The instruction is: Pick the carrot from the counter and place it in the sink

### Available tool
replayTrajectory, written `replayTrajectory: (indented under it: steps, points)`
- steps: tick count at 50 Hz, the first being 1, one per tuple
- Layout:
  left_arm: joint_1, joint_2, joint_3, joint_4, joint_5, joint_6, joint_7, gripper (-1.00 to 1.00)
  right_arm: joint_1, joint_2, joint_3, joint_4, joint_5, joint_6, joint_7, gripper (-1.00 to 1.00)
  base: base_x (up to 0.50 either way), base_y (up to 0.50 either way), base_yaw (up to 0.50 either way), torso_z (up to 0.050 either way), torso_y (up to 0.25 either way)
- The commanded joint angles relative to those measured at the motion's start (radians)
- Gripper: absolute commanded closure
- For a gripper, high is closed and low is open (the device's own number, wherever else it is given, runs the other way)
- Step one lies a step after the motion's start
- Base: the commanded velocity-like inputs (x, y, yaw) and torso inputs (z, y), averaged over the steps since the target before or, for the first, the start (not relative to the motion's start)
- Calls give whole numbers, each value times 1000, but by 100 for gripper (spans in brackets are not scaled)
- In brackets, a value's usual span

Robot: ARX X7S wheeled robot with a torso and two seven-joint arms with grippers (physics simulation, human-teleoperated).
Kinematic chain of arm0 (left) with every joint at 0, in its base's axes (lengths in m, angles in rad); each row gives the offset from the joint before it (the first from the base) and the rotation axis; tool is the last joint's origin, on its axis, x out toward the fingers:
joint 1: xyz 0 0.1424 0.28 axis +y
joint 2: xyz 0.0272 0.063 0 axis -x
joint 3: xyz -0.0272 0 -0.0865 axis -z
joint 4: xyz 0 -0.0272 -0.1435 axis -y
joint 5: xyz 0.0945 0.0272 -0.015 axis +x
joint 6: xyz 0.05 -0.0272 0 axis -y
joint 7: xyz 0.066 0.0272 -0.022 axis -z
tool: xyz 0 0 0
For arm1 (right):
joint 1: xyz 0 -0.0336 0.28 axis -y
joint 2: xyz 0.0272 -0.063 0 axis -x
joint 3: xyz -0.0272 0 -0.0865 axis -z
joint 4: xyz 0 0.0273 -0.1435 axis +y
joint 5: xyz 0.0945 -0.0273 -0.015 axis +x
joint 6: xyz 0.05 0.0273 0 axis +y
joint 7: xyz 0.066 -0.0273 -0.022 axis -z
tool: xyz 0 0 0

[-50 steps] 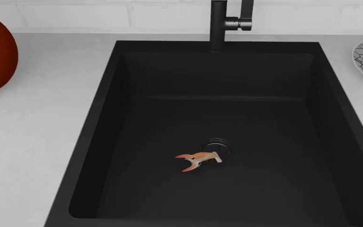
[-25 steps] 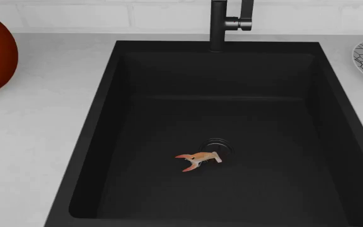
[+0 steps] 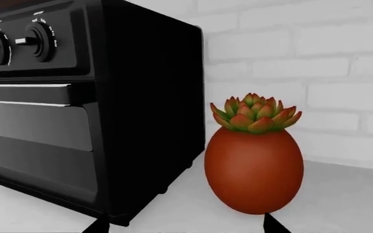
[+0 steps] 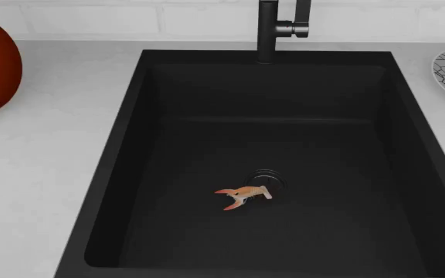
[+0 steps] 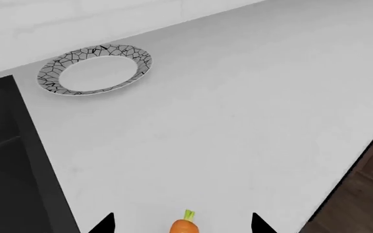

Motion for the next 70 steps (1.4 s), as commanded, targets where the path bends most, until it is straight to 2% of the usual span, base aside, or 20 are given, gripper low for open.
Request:
replayTrajectory:
  steps: [1, 9, 10, 12, 20, 36, 37, 38, 39, 49, 62, 67, 68, 70]
  points:
    - [5, 2, 10, -11, 3, 11, -2, -100, 112, 36, -233, 88, -80, -78, -52, -100, 0, 0, 0, 0, 0]
    - [37, -5, -9, -23, 3, 39, 13, -100, 158, 31, -336, 141, -127, -93, -83, -100, 0, 0, 0, 0, 0]
    - [61, -3, -3, -112, 30, 141, 40, -100, 156, 25, -339, 148, -136, -95, -90, -100, 0, 0, 0, 0, 0]
    - [72, -2, 6, -154, 47, 198, 51, -100, 147, 20, -344, 162, -149, -93, -100, -100, 0, 0, 0, 0, 0]
    - [89, 0, 4, -210, 61, 265, 67, -100, 133, -8, -360, 187, -185, -102, -128, -100, 0, 0, 0, 0, 0]
    - [118, 11, 8, -225, 69, 303, 67, -100, 68, -76, -344, 209, -249, -130, -177, -100, 0, 0, 0, 0, 0]
    - [56, 3, -1, -75, 13, 153, 0, -100, 61, -79, -342, 210, -253, -131, -178, -100, 0, 0, 0, 0, 0]
    - [38, 2, -2, 9, 0, 3, -16, -100, 58, -81, -340, 210, -256, -133, -180, -100, 0, 0, 0, 0, 0]
    - [36, 2, -2, 21, -3, -14, -20, -100, 54, -84, -338, 211, -258, -134, -181, -100, 0, 0, 0, 0, 0]
    - [80, 4, 6, -56, 27, 106, 7, -100, -3, -124, -304, 219, -288, -154, -213, -100, 0, 0, 0, 0, 0]
    - [42, 18, 4, 74, -12, -53, -48, -100, -13, -171, -332, 255, -340, -178, -278, -100, 0, 0, 0, 0, 0]
    - [37, 12, 5, 49, -11, -41, -41, -100, -6, -192, -344, 270, -347, -189, -319, -100, 2, -1, 0, 0, 0]
    - [33, 13, 6, 56, -13, -50, -45, -100, -5, -197, -345, 271, -351, -194, -325, 100, 0, -3, 0, 0, 0]
    - [25, 15, 7, 76, -19, -75, -55, -100, 0, -197, -350, 268, -355, -195, -335, 100, 0, 0, 0, 0, 0]
